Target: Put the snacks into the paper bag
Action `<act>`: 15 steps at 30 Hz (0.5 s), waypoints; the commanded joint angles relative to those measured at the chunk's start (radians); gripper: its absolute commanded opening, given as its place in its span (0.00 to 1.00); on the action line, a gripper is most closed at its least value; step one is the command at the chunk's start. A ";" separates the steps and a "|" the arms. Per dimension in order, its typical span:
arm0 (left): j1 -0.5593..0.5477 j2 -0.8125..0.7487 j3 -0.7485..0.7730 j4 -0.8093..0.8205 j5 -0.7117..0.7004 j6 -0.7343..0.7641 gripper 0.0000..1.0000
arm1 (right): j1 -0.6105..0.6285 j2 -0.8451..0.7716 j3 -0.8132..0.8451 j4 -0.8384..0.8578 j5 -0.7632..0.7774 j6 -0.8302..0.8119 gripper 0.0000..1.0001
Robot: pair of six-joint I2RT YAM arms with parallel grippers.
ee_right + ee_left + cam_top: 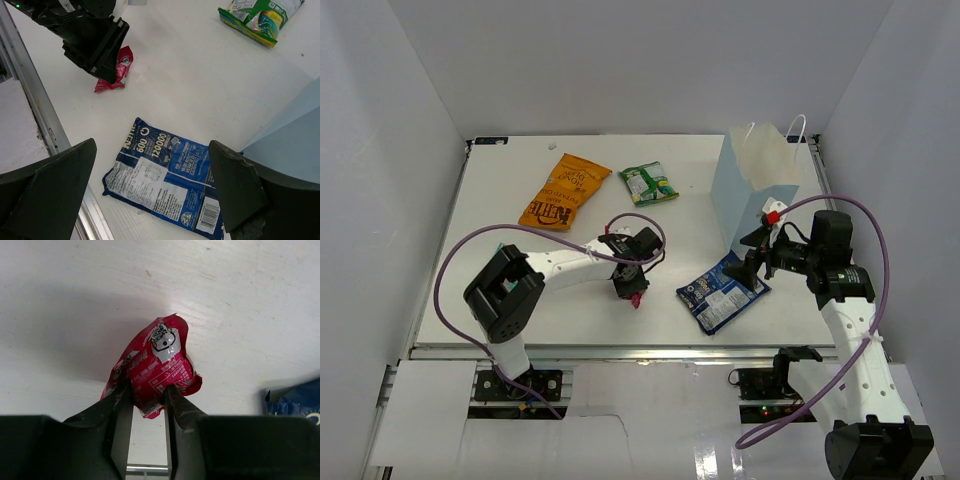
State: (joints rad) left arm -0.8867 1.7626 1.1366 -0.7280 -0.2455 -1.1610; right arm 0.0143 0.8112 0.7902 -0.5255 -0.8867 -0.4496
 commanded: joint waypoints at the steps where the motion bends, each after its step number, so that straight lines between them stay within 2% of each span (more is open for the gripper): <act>1: -0.014 -0.063 0.020 0.033 -0.028 0.190 0.14 | -0.002 -0.001 0.003 -0.011 -0.066 -0.049 0.98; 4: -0.015 -0.153 -0.043 0.248 0.089 0.380 0.14 | -0.002 0.029 0.004 -0.040 -0.158 -0.083 0.98; 7: -0.015 -0.262 -0.145 0.390 0.234 0.536 0.14 | -0.004 0.100 0.009 -0.047 -0.221 -0.072 0.98; 8: -0.015 -0.284 -0.165 0.474 0.282 0.569 0.14 | 0.010 0.123 0.018 -0.041 -0.236 -0.019 0.97; 10: -0.015 -0.330 -0.198 0.531 0.357 0.640 0.14 | 0.042 0.178 0.024 0.043 -0.209 0.079 0.94; 11: -0.015 -0.339 -0.201 0.571 0.373 0.655 0.15 | 0.079 0.195 0.021 0.085 -0.145 0.207 0.93; 13: -0.015 -0.356 -0.202 0.613 0.423 0.697 0.15 | 0.114 0.235 0.020 0.199 -0.030 0.341 0.92; 15: -0.015 -0.356 -0.195 0.656 0.449 0.711 0.15 | 0.167 0.258 0.011 0.267 0.023 0.525 0.90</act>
State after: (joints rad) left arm -0.8970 1.4395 0.9409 -0.2195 0.0921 -0.5598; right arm 0.1322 1.0550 0.7902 -0.4286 -0.9588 -0.2211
